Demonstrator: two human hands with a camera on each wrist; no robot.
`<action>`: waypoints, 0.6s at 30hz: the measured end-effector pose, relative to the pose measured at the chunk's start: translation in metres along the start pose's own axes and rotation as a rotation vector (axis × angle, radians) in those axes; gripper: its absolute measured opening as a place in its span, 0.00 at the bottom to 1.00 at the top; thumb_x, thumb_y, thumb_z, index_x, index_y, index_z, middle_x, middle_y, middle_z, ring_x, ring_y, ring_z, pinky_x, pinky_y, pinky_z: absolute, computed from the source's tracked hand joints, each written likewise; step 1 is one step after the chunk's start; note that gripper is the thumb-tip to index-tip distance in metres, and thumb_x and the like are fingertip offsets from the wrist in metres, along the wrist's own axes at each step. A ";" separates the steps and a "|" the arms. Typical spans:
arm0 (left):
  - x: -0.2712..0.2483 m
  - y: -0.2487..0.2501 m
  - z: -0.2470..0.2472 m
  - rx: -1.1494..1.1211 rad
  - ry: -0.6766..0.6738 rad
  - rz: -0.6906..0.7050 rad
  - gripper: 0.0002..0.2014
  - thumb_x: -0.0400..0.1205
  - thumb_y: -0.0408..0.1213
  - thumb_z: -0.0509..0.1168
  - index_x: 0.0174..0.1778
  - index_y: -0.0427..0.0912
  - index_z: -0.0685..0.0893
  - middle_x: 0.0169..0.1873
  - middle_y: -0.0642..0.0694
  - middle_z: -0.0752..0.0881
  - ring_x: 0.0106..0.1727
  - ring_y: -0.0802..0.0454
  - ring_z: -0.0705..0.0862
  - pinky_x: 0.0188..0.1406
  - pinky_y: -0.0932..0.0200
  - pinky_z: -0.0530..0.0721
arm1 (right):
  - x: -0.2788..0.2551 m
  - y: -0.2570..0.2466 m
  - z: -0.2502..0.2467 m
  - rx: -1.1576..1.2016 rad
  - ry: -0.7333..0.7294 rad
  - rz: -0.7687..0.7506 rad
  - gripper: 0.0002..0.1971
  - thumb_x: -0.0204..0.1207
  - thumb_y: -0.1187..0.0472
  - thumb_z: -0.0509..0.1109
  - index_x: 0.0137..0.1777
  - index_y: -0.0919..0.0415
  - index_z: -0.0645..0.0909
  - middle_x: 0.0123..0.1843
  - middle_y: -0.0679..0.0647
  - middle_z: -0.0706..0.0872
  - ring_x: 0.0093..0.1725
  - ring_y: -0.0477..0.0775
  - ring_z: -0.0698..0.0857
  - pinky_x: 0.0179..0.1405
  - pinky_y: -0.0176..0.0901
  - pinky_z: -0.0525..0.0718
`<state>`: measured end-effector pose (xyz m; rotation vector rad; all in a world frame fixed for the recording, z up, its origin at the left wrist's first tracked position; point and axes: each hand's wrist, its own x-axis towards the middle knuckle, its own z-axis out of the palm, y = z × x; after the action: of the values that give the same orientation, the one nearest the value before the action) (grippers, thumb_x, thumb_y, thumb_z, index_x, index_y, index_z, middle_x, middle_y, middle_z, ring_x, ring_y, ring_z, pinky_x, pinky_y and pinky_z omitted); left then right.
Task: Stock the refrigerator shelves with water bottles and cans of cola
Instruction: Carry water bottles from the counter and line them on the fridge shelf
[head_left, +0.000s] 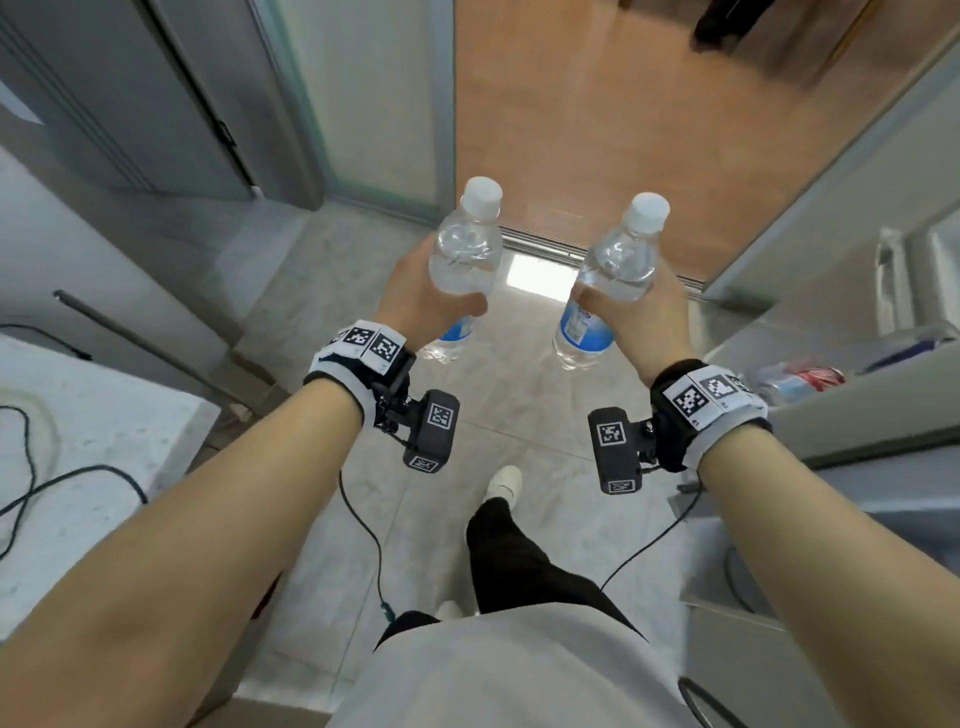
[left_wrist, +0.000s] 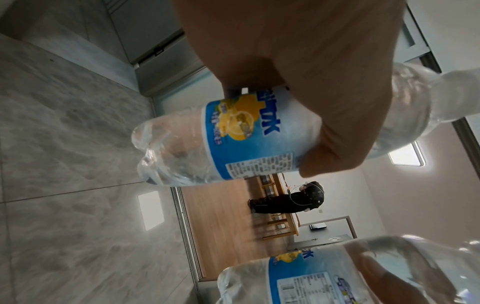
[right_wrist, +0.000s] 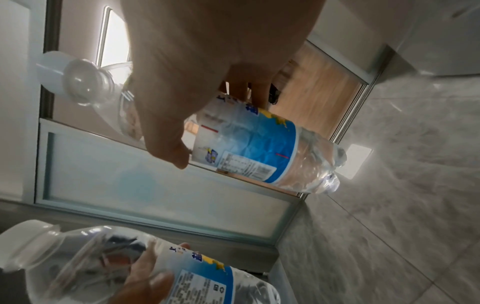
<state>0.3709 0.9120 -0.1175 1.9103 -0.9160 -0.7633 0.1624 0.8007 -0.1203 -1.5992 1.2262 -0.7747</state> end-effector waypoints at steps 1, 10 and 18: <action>0.019 0.002 0.002 0.010 -0.002 0.002 0.24 0.68 0.33 0.78 0.56 0.51 0.77 0.46 0.57 0.83 0.52 0.51 0.83 0.44 0.63 0.77 | 0.019 0.002 0.005 0.016 0.011 0.002 0.30 0.56 0.47 0.80 0.61 0.48 0.81 0.56 0.45 0.89 0.56 0.48 0.89 0.62 0.55 0.87; 0.172 0.055 0.018 0.069 -0.038 0.085 0.24 0.68 0.27 0.77 0.53 0.53 0.77 0.40 0.64 0.81 0.40 0.72 0.79 0.30 0.84 0.72 | 0.180 -0.005 0.018 0.163 0.088 0.049 0.29 0.56 0.53 0.81 0.60 0.52 0.82 0.55 0.47 0.90 0.55 0.47 0.89 0.62 0.55 0.87; 0.304 0.086 0.036 0.066 -0.153 0.128 0.26 0.66 0.30 0.80 0.59 0.47 0.81 0.45 0.59 0.85 0.47 0.62 0.84 0.37 0.77 0.78 | 0.283 -0.010 0.013 0.179 0.189 0.081 0.33 0.58 0.50 0.82 0.65 0.54 0.80 0.58 0.47 0.89 0.58 0.45 0.88 0.62 0.48 0.87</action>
<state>0.4819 0.6143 -0.1044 1.8488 -1.1586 -0.8198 0.2616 0.5356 -0.1327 -1.3469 1.3075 -0.9724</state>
